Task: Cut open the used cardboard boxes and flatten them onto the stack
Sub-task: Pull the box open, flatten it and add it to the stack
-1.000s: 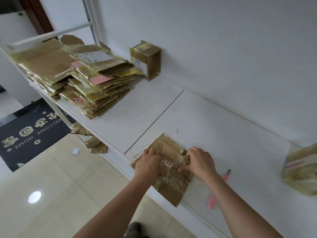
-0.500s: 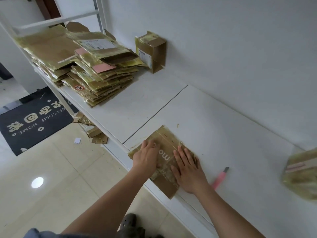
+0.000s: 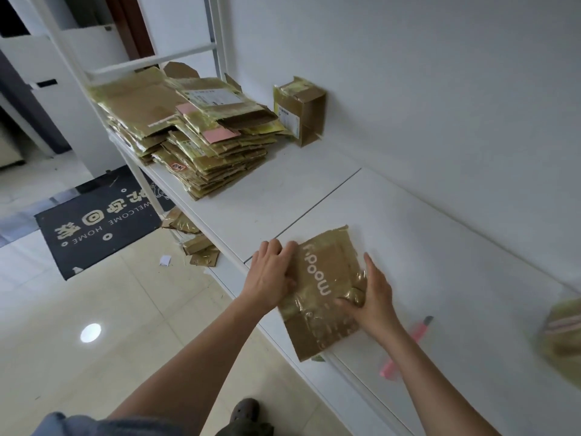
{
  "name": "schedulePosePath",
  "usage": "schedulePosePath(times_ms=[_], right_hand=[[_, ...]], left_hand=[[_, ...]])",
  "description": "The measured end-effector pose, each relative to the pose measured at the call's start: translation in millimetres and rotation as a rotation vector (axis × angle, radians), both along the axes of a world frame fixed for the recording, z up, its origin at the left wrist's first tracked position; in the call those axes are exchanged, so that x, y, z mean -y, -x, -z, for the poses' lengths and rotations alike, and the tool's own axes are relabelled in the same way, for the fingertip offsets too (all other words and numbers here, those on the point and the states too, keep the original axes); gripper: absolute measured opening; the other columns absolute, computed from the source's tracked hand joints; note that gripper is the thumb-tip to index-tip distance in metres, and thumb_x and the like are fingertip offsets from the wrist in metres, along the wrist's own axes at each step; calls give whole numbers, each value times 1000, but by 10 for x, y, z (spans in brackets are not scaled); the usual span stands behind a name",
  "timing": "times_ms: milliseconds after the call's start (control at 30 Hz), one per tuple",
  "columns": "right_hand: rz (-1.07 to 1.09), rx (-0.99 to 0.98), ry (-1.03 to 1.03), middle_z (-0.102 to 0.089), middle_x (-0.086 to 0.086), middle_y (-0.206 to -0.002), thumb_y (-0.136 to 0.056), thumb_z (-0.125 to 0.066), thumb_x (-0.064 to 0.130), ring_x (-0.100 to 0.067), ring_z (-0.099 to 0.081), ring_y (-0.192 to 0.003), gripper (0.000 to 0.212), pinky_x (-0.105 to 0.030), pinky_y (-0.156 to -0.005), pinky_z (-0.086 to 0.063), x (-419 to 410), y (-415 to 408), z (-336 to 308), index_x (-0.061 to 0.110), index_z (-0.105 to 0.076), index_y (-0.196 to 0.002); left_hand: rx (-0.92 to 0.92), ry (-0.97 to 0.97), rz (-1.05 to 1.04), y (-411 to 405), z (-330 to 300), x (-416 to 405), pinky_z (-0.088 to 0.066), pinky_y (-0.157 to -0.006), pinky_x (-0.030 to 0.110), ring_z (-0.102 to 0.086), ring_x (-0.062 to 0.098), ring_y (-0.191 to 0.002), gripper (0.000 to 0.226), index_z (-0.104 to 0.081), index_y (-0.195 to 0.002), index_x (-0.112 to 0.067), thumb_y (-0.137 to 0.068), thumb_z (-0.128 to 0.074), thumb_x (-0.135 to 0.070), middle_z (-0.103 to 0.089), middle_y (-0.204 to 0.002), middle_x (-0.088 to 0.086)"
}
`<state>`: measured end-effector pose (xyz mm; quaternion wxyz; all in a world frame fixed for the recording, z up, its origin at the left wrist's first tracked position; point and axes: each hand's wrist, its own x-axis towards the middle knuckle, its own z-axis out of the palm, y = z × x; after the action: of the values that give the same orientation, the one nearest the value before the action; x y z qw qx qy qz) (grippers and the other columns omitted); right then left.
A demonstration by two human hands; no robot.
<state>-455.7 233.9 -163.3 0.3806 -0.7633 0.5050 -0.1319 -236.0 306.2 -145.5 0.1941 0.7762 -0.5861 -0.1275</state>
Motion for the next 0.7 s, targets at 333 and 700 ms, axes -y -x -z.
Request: schedulePosePath(times_ms=[333, 700], right_hand=[[390, 599, -107, -66, 4, -100, -87, -73, 17, -16, -67, -90, 37, -25, -68, -50, 212, -669, -364, 28, -48, -112], [351, 651, 159, -53, -2, -133, -86, -75, 28, -3, -60, -110, 104, -12, -82, -48, 694, -2275, -1224, 41, 3, -153]], left_hand=[[-234, -108, -371, -479, -572, 135, -35, -104, 44, -38, 35, -127, 96, -7, -153, -24, -84, -61, -63, -31, -142, 13], [-499, 370, -166, -1869, -1258, 823, -39, -74, 1, -47, 10, -90, 62, -54, -135, -27, -85, -56, 11, -41, -114, 3]])
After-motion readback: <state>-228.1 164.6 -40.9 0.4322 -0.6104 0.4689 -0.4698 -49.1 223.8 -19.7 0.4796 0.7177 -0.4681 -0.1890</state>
